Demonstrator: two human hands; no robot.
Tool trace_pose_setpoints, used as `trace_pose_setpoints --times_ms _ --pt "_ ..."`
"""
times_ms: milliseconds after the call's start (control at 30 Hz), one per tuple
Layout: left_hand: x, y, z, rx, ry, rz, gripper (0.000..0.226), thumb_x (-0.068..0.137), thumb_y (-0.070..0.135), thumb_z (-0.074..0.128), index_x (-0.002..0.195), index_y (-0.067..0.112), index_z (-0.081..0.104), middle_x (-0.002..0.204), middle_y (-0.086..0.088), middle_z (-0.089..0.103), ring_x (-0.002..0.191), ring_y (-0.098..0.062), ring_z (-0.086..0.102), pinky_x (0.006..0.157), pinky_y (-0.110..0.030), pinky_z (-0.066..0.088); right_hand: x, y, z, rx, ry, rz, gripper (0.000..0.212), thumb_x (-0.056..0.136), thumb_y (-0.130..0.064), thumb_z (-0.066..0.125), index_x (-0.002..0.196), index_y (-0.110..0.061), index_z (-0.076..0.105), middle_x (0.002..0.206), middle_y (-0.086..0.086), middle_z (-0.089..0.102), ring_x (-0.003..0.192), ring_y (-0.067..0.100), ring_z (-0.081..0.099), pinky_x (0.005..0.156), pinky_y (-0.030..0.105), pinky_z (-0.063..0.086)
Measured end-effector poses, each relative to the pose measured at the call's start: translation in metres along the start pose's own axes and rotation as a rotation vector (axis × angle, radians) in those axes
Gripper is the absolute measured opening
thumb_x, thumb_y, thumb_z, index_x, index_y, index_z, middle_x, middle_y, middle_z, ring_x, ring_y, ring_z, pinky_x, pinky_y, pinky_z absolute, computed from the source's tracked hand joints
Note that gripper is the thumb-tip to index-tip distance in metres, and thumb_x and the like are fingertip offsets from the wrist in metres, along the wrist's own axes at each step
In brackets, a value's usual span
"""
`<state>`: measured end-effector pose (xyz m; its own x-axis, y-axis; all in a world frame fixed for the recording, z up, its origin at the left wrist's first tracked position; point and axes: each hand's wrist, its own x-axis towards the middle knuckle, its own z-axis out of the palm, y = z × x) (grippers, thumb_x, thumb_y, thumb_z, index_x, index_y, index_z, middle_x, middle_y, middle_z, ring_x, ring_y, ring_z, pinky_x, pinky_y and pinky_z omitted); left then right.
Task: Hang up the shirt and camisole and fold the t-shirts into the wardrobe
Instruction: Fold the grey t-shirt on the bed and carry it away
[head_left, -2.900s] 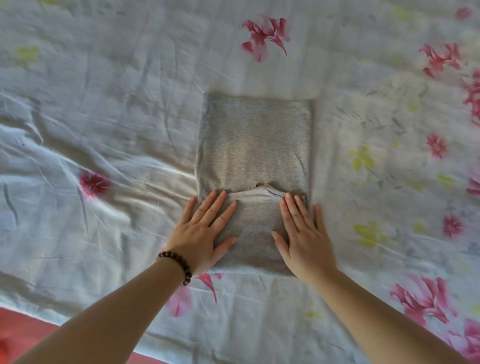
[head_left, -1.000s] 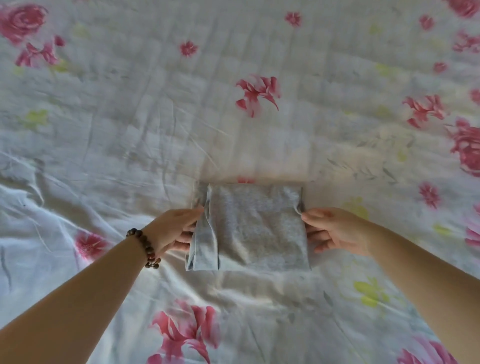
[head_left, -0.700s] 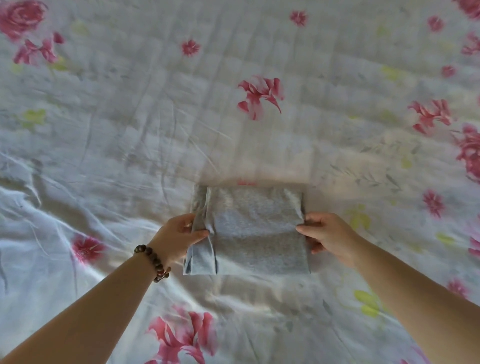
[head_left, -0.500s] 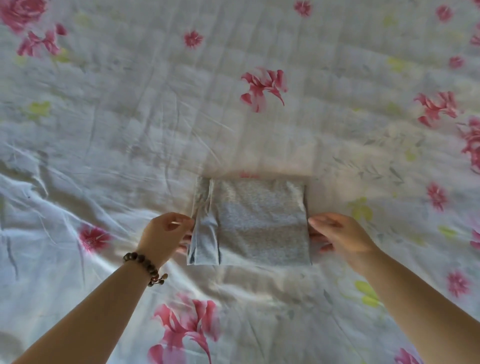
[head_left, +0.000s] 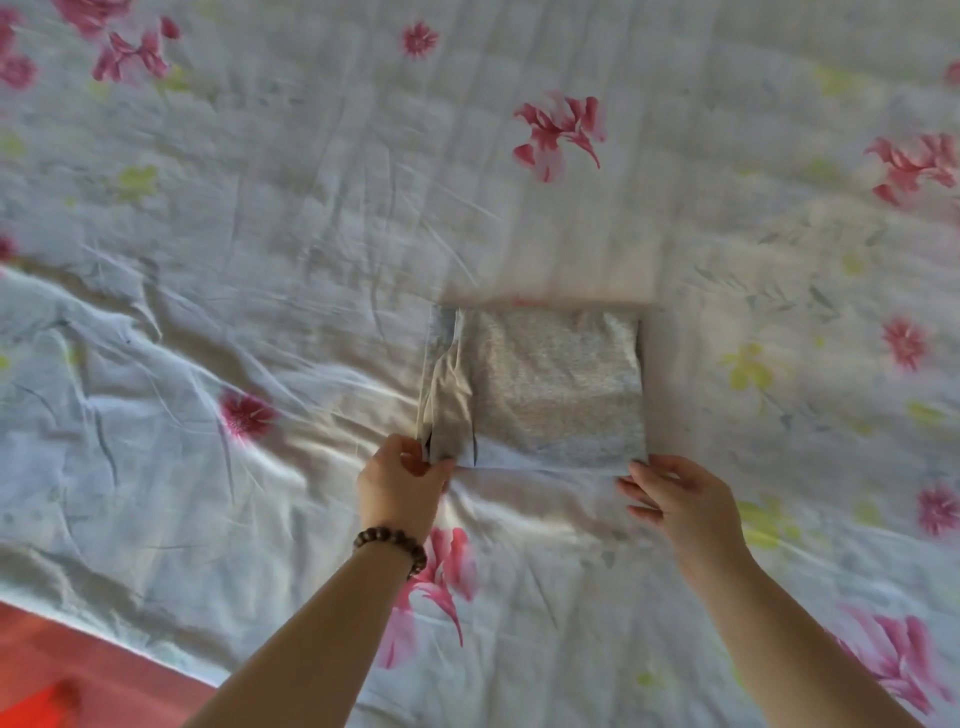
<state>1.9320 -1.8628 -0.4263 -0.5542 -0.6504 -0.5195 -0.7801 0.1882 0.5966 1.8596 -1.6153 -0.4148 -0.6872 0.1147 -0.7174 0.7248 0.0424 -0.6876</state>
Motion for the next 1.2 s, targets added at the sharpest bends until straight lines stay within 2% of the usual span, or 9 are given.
trace_pose_setpoints --times_ms 100,200,400,567,700,900,1033,1100,1200 --pt "-0.005 0.005 0.005 -0.053 0.143 -0.005 0.027 0.075 0.022 0.078 0.085 0.013 0.055 0.070 0.008 0.058 0.065 -0.008 0.056 0.060 -0.023 0.042 -0.004 0.004 0.003 0.046 0.059 -0.025 0.007 0.085 -0.001 0.066 0.088 -0.005 0.061 0.076 0.012 0.067 0.063 0.013 0.069 0.060 0.028 0.056" --pt "-0.011 0.001 0.008 -0.058 0.196 -0.010 0.025 0.075 0.023 0.078 0.078 0.009 0.057 0.069 0.002 0.061 0.064 -0.014 0.056 0.056 -0.026 0.041 -0.005 0.009 0.006 0.080 0.083 -0.040 0.007 0.084 -0.001 0.066 0.084 -0.006 0.062 0.075 0.013 0.067 0.062 0.014 0.069 0.059 0.026 0.057" --pt "-0.011 0.000 0.008 -0.015 0.123 0.006 0.014 0.081 0.027 0.073 0.080 0.019 0.062 0.069 0.010 0.060 0.065 -0.008 0.056 0.054 -0.019 0.039 -0.005 0.014 0.006 0.086 0.110 -0.036 0.006 0.083 -0.002 0.068 0.085 -0.003 0.062 0.077 0.015 0.068 0.065 0.015 0.070 0.061 0.025 0.058" --pt "-0.004 -0.005 0.002 0.033 0.074 0.047 0.012 0.085 0.025 0.068 0.081 0.013 0.068 0.073 0.002 0.065 0.071 -0.018 0.061 0.061 -0.023 0.044 -0.002 0.012 0.000 -0.043 0.149 -0.095 0.010 0.083 -0.005 0.070 0.079 0.001 0.063 0.072 0.014 0.068 0.057 0.012 0.068 0.054 0.022 0.057" --pt "0.001 -0.013 -0.009 0.087 0.079 0.152 0.011 0.089 0.021 0.063 0.085 0.011 0.067 0.076 0.000 0.065 0.067 -0.013 0.057 0.054 -0.018 0.038 0.003 0.010 -0.006 -0.140 0.166 -0.145 0.012 0.084 -0.003 0.068 0.073 -0.002 0.062 0.069 0.014 0.068 0.052 0.012 0.067 0.052 0.022 0.056" --pt "0.007 -0.017 -0.009 0.142 0.041 0.177 0.010 0.090 0.015 0.060 0.089 0.010 0.069 0.080 -0.005 0.067 0.076 -0.023 0.062 0.064 -0.026 0.043 0.012 0.021 -0.004 -0.166 0.215 -0.082 0.016 0.087 -0.004 0.065 0.071 -0.007 0.062 0.068 0.013 0.068 0.048 0.010 0.063 0.053 0.025 0.055" --pt "0.005 -0.014 -0.018 0.147 0.004 0.199 0.010 0.087 0.024 0.066 0.091 0.015 0.067 0.085 0.001 0.065 0.079 -0.018 0.063 0.065 -0.025 0.043 0.008 0.014 -0.005 -0.264 0.158 -0.027 0.013 0.086 -0.011 0.067 0.076 -0.005 0.065 0.064 0.009 0.065 0.051 0.016 0.063 0.051 0.028 0.052" --pt "0.004 -0.004 -0.022 0.166 0.089 0.319 0.015 0.086 0.024 0.068 0.096 0.014 0.064 0.094 0.002 0.061 0.082 -0.017 0.060 0.068 -0.027 0.045 0.010 0.005 -0.005 -0.609 0.225 -0.161 0.022 0.084 -0.025 0.066 0.084 -0.003 0.067 0.073 0.011 0.065 0.071 0.030 0.064 0.064 0.031 0.045" --pt "0.003 0.026 -0.007 0.216 0.259 0.650 0.013 0.086 0.006 0.064 0.098 0.005 0.066 0.101 -0.009 0.062 0.090 -0.027 0.060 0.076 -0.033 0.050 0.012 -0.009 0.023 -0.841 0.451 -0.765 0.025 0.088 -0.021 0.050 0.092 -0.001 0.065 0.088 0.019 0.063 0.086 0.036 0.059 0.073 0.033 0.041"
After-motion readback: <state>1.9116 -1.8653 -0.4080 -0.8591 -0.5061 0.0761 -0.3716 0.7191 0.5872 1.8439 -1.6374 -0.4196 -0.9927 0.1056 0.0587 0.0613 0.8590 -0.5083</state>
